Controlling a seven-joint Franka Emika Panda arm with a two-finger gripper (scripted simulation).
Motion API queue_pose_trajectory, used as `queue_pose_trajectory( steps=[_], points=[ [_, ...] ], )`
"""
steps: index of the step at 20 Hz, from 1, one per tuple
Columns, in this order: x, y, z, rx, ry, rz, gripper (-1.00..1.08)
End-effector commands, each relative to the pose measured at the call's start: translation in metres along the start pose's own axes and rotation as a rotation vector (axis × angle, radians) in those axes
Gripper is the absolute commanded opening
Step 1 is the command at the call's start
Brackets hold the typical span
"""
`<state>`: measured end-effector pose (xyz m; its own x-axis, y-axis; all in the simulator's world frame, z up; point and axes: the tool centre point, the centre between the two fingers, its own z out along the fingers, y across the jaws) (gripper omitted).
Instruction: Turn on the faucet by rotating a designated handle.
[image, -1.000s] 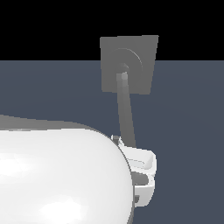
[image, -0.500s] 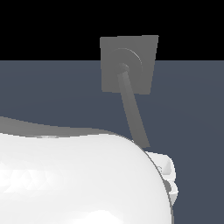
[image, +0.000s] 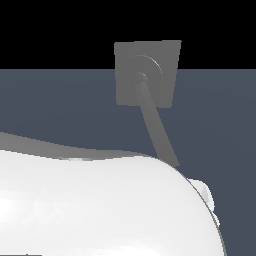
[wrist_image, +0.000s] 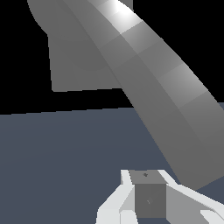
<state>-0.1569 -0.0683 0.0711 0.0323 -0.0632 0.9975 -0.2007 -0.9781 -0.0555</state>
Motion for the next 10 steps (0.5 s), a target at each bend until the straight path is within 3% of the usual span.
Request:
queue_pose_trajectory(
  steps=[1, 10],
  points=[
    [0.008, 0.01, 0.0, -0.007, 0.005, -0.003, -1.0],
    [0.035, 0.034, 0.0, -0.01, 0.016, -0.006, -1.0]
  ],
)
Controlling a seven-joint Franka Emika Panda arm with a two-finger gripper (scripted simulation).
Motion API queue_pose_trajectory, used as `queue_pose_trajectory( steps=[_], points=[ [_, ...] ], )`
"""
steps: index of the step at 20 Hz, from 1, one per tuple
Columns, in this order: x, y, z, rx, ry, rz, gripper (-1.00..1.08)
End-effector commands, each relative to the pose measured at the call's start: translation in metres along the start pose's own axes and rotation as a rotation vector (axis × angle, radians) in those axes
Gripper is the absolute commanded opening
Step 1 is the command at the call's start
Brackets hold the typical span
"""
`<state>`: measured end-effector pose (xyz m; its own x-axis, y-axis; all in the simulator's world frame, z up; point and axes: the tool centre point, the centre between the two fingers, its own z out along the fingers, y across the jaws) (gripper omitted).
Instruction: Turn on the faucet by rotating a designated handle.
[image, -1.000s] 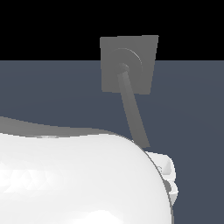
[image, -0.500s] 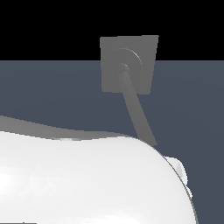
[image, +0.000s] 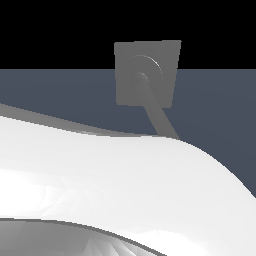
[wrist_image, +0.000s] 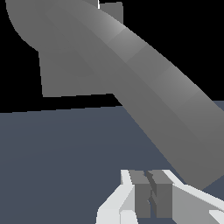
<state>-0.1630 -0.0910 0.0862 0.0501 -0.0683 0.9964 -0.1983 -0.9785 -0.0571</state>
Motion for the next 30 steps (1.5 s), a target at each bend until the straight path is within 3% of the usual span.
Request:
queue_pose_trajectory(
  steps=[1, 25, 26, 27, 30],
  points=[
    [0.022, 0.015, 0.002, -0.013, 0.035, -0.008, -1.0],
    [0.089, 0.077, -0.001, -0.02, 0.062, -0.016, -1.0],
    [0.089, 0.077, -0.001, -0.02, 0.062, -0.016, -1.0],
    [0.056, 0.061, -0.004, -0.017, 0.008, 0.06, -1.0],
    [0.069, 0.064, -0.004, -0.018, 0.012, 0.054, -1.0]
  ],
)
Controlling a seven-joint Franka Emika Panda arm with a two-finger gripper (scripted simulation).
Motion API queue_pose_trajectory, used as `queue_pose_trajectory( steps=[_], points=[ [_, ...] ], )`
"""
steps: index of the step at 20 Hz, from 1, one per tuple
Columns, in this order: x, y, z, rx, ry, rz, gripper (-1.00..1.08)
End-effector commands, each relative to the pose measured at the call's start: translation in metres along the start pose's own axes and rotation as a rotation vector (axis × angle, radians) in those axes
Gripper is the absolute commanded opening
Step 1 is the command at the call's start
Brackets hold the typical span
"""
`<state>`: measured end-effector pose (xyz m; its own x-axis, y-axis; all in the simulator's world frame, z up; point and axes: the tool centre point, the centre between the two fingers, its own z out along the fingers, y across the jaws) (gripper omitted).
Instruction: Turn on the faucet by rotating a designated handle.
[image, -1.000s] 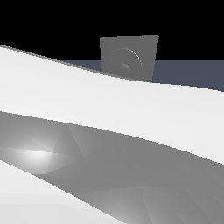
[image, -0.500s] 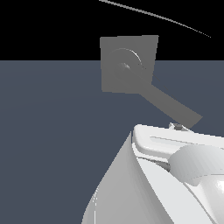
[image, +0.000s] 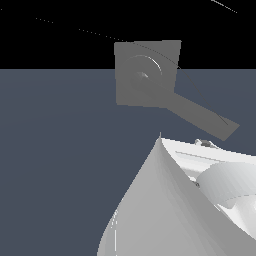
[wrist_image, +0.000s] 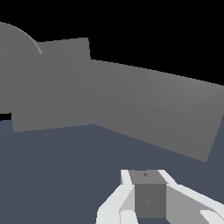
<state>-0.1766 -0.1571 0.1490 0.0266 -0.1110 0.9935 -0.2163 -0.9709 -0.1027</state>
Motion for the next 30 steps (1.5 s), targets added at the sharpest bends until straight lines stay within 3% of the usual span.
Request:
queue_pose_trajectory(
  steps=[1, 30],
  points=[
    [0.006, 0.0, 0.0, -0.001, -0.001, 0.006, -1.0],
    [0.111, 0.014, -0.001, -0.002, 0.035, -0.042, -1.0]
  ],
)
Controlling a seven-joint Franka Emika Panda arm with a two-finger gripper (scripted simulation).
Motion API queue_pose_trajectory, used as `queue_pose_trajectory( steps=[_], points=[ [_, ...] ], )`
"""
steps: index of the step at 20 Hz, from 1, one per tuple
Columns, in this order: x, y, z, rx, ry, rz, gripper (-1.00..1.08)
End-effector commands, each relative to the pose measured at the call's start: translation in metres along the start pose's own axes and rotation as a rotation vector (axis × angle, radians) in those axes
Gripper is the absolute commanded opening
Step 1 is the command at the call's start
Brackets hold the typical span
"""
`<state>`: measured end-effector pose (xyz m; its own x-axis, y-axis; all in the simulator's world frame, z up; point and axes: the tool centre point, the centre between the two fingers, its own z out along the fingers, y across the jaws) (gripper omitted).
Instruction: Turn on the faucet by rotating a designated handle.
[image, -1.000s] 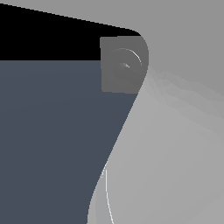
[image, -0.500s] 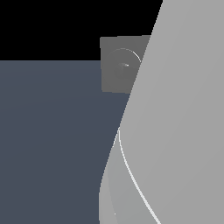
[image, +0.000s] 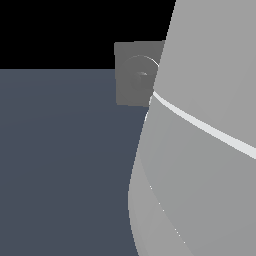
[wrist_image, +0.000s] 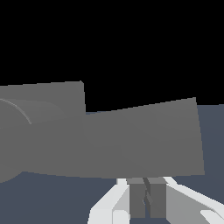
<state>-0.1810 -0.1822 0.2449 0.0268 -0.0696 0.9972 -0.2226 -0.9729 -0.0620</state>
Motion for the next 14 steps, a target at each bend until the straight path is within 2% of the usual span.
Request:
queue_pose_trajectory(
  steps=[1, 14],
  points=[
    [0.017, 0.0, 0.003, 0.005, 0.027, -0.003, -1.0],
    [0.053, 0.005, 0.002, 0.005, 0.04, -0.02, -1.0]
  ],
)
